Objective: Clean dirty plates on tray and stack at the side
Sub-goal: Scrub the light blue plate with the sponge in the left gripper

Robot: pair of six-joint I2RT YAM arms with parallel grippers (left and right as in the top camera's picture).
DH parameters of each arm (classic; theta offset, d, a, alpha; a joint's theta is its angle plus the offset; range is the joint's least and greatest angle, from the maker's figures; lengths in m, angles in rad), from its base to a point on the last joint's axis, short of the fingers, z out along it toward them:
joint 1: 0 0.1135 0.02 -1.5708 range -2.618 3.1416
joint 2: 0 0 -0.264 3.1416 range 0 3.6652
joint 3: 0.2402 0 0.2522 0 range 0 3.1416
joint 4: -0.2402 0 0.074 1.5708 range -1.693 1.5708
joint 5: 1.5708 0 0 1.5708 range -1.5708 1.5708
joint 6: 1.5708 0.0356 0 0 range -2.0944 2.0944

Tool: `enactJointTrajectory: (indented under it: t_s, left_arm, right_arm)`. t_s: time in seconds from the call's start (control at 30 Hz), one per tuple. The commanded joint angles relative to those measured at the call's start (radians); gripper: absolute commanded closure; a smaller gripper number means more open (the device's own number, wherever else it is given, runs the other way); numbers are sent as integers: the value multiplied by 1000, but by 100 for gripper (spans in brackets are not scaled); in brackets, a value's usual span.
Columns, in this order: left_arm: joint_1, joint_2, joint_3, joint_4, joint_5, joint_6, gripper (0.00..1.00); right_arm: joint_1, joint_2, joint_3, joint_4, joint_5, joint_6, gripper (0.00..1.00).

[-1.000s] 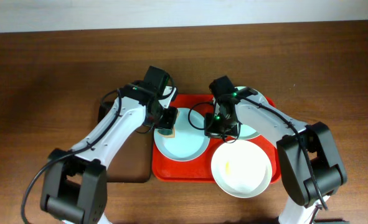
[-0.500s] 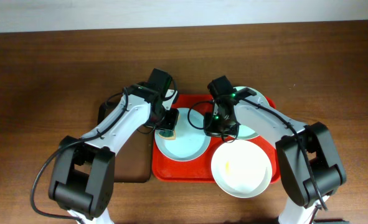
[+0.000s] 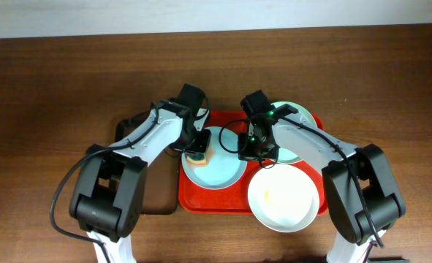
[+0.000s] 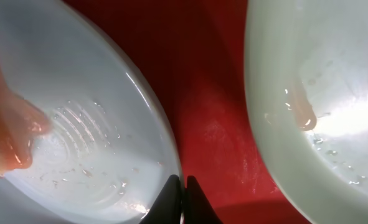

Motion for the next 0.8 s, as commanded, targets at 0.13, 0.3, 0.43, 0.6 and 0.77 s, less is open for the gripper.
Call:
enactJointTrajectory:
  t_s: [0.13,0.3,0.43,0.6,0.77]
  left_arm:
    - [61,29,116,-113,405,22,100]
    - [45,-71,144,-152,34,16,100]
    - [-27,-69,24,-56,-60,-41,100]
    - [-67,-69,-93,45,-161,-141,100]
    - [-85,-75,-51,36,124,-79,100]
  right_arm:
    - [9,9,-6,0,31,-2,96]
    - [9,9,-6,0,31,-2,96]
    - [9,9,-6,0,31,-2,96]
    - [9,9,-6,0,30,-2,96]
    - [9,9,-6,0,27,-2,96]
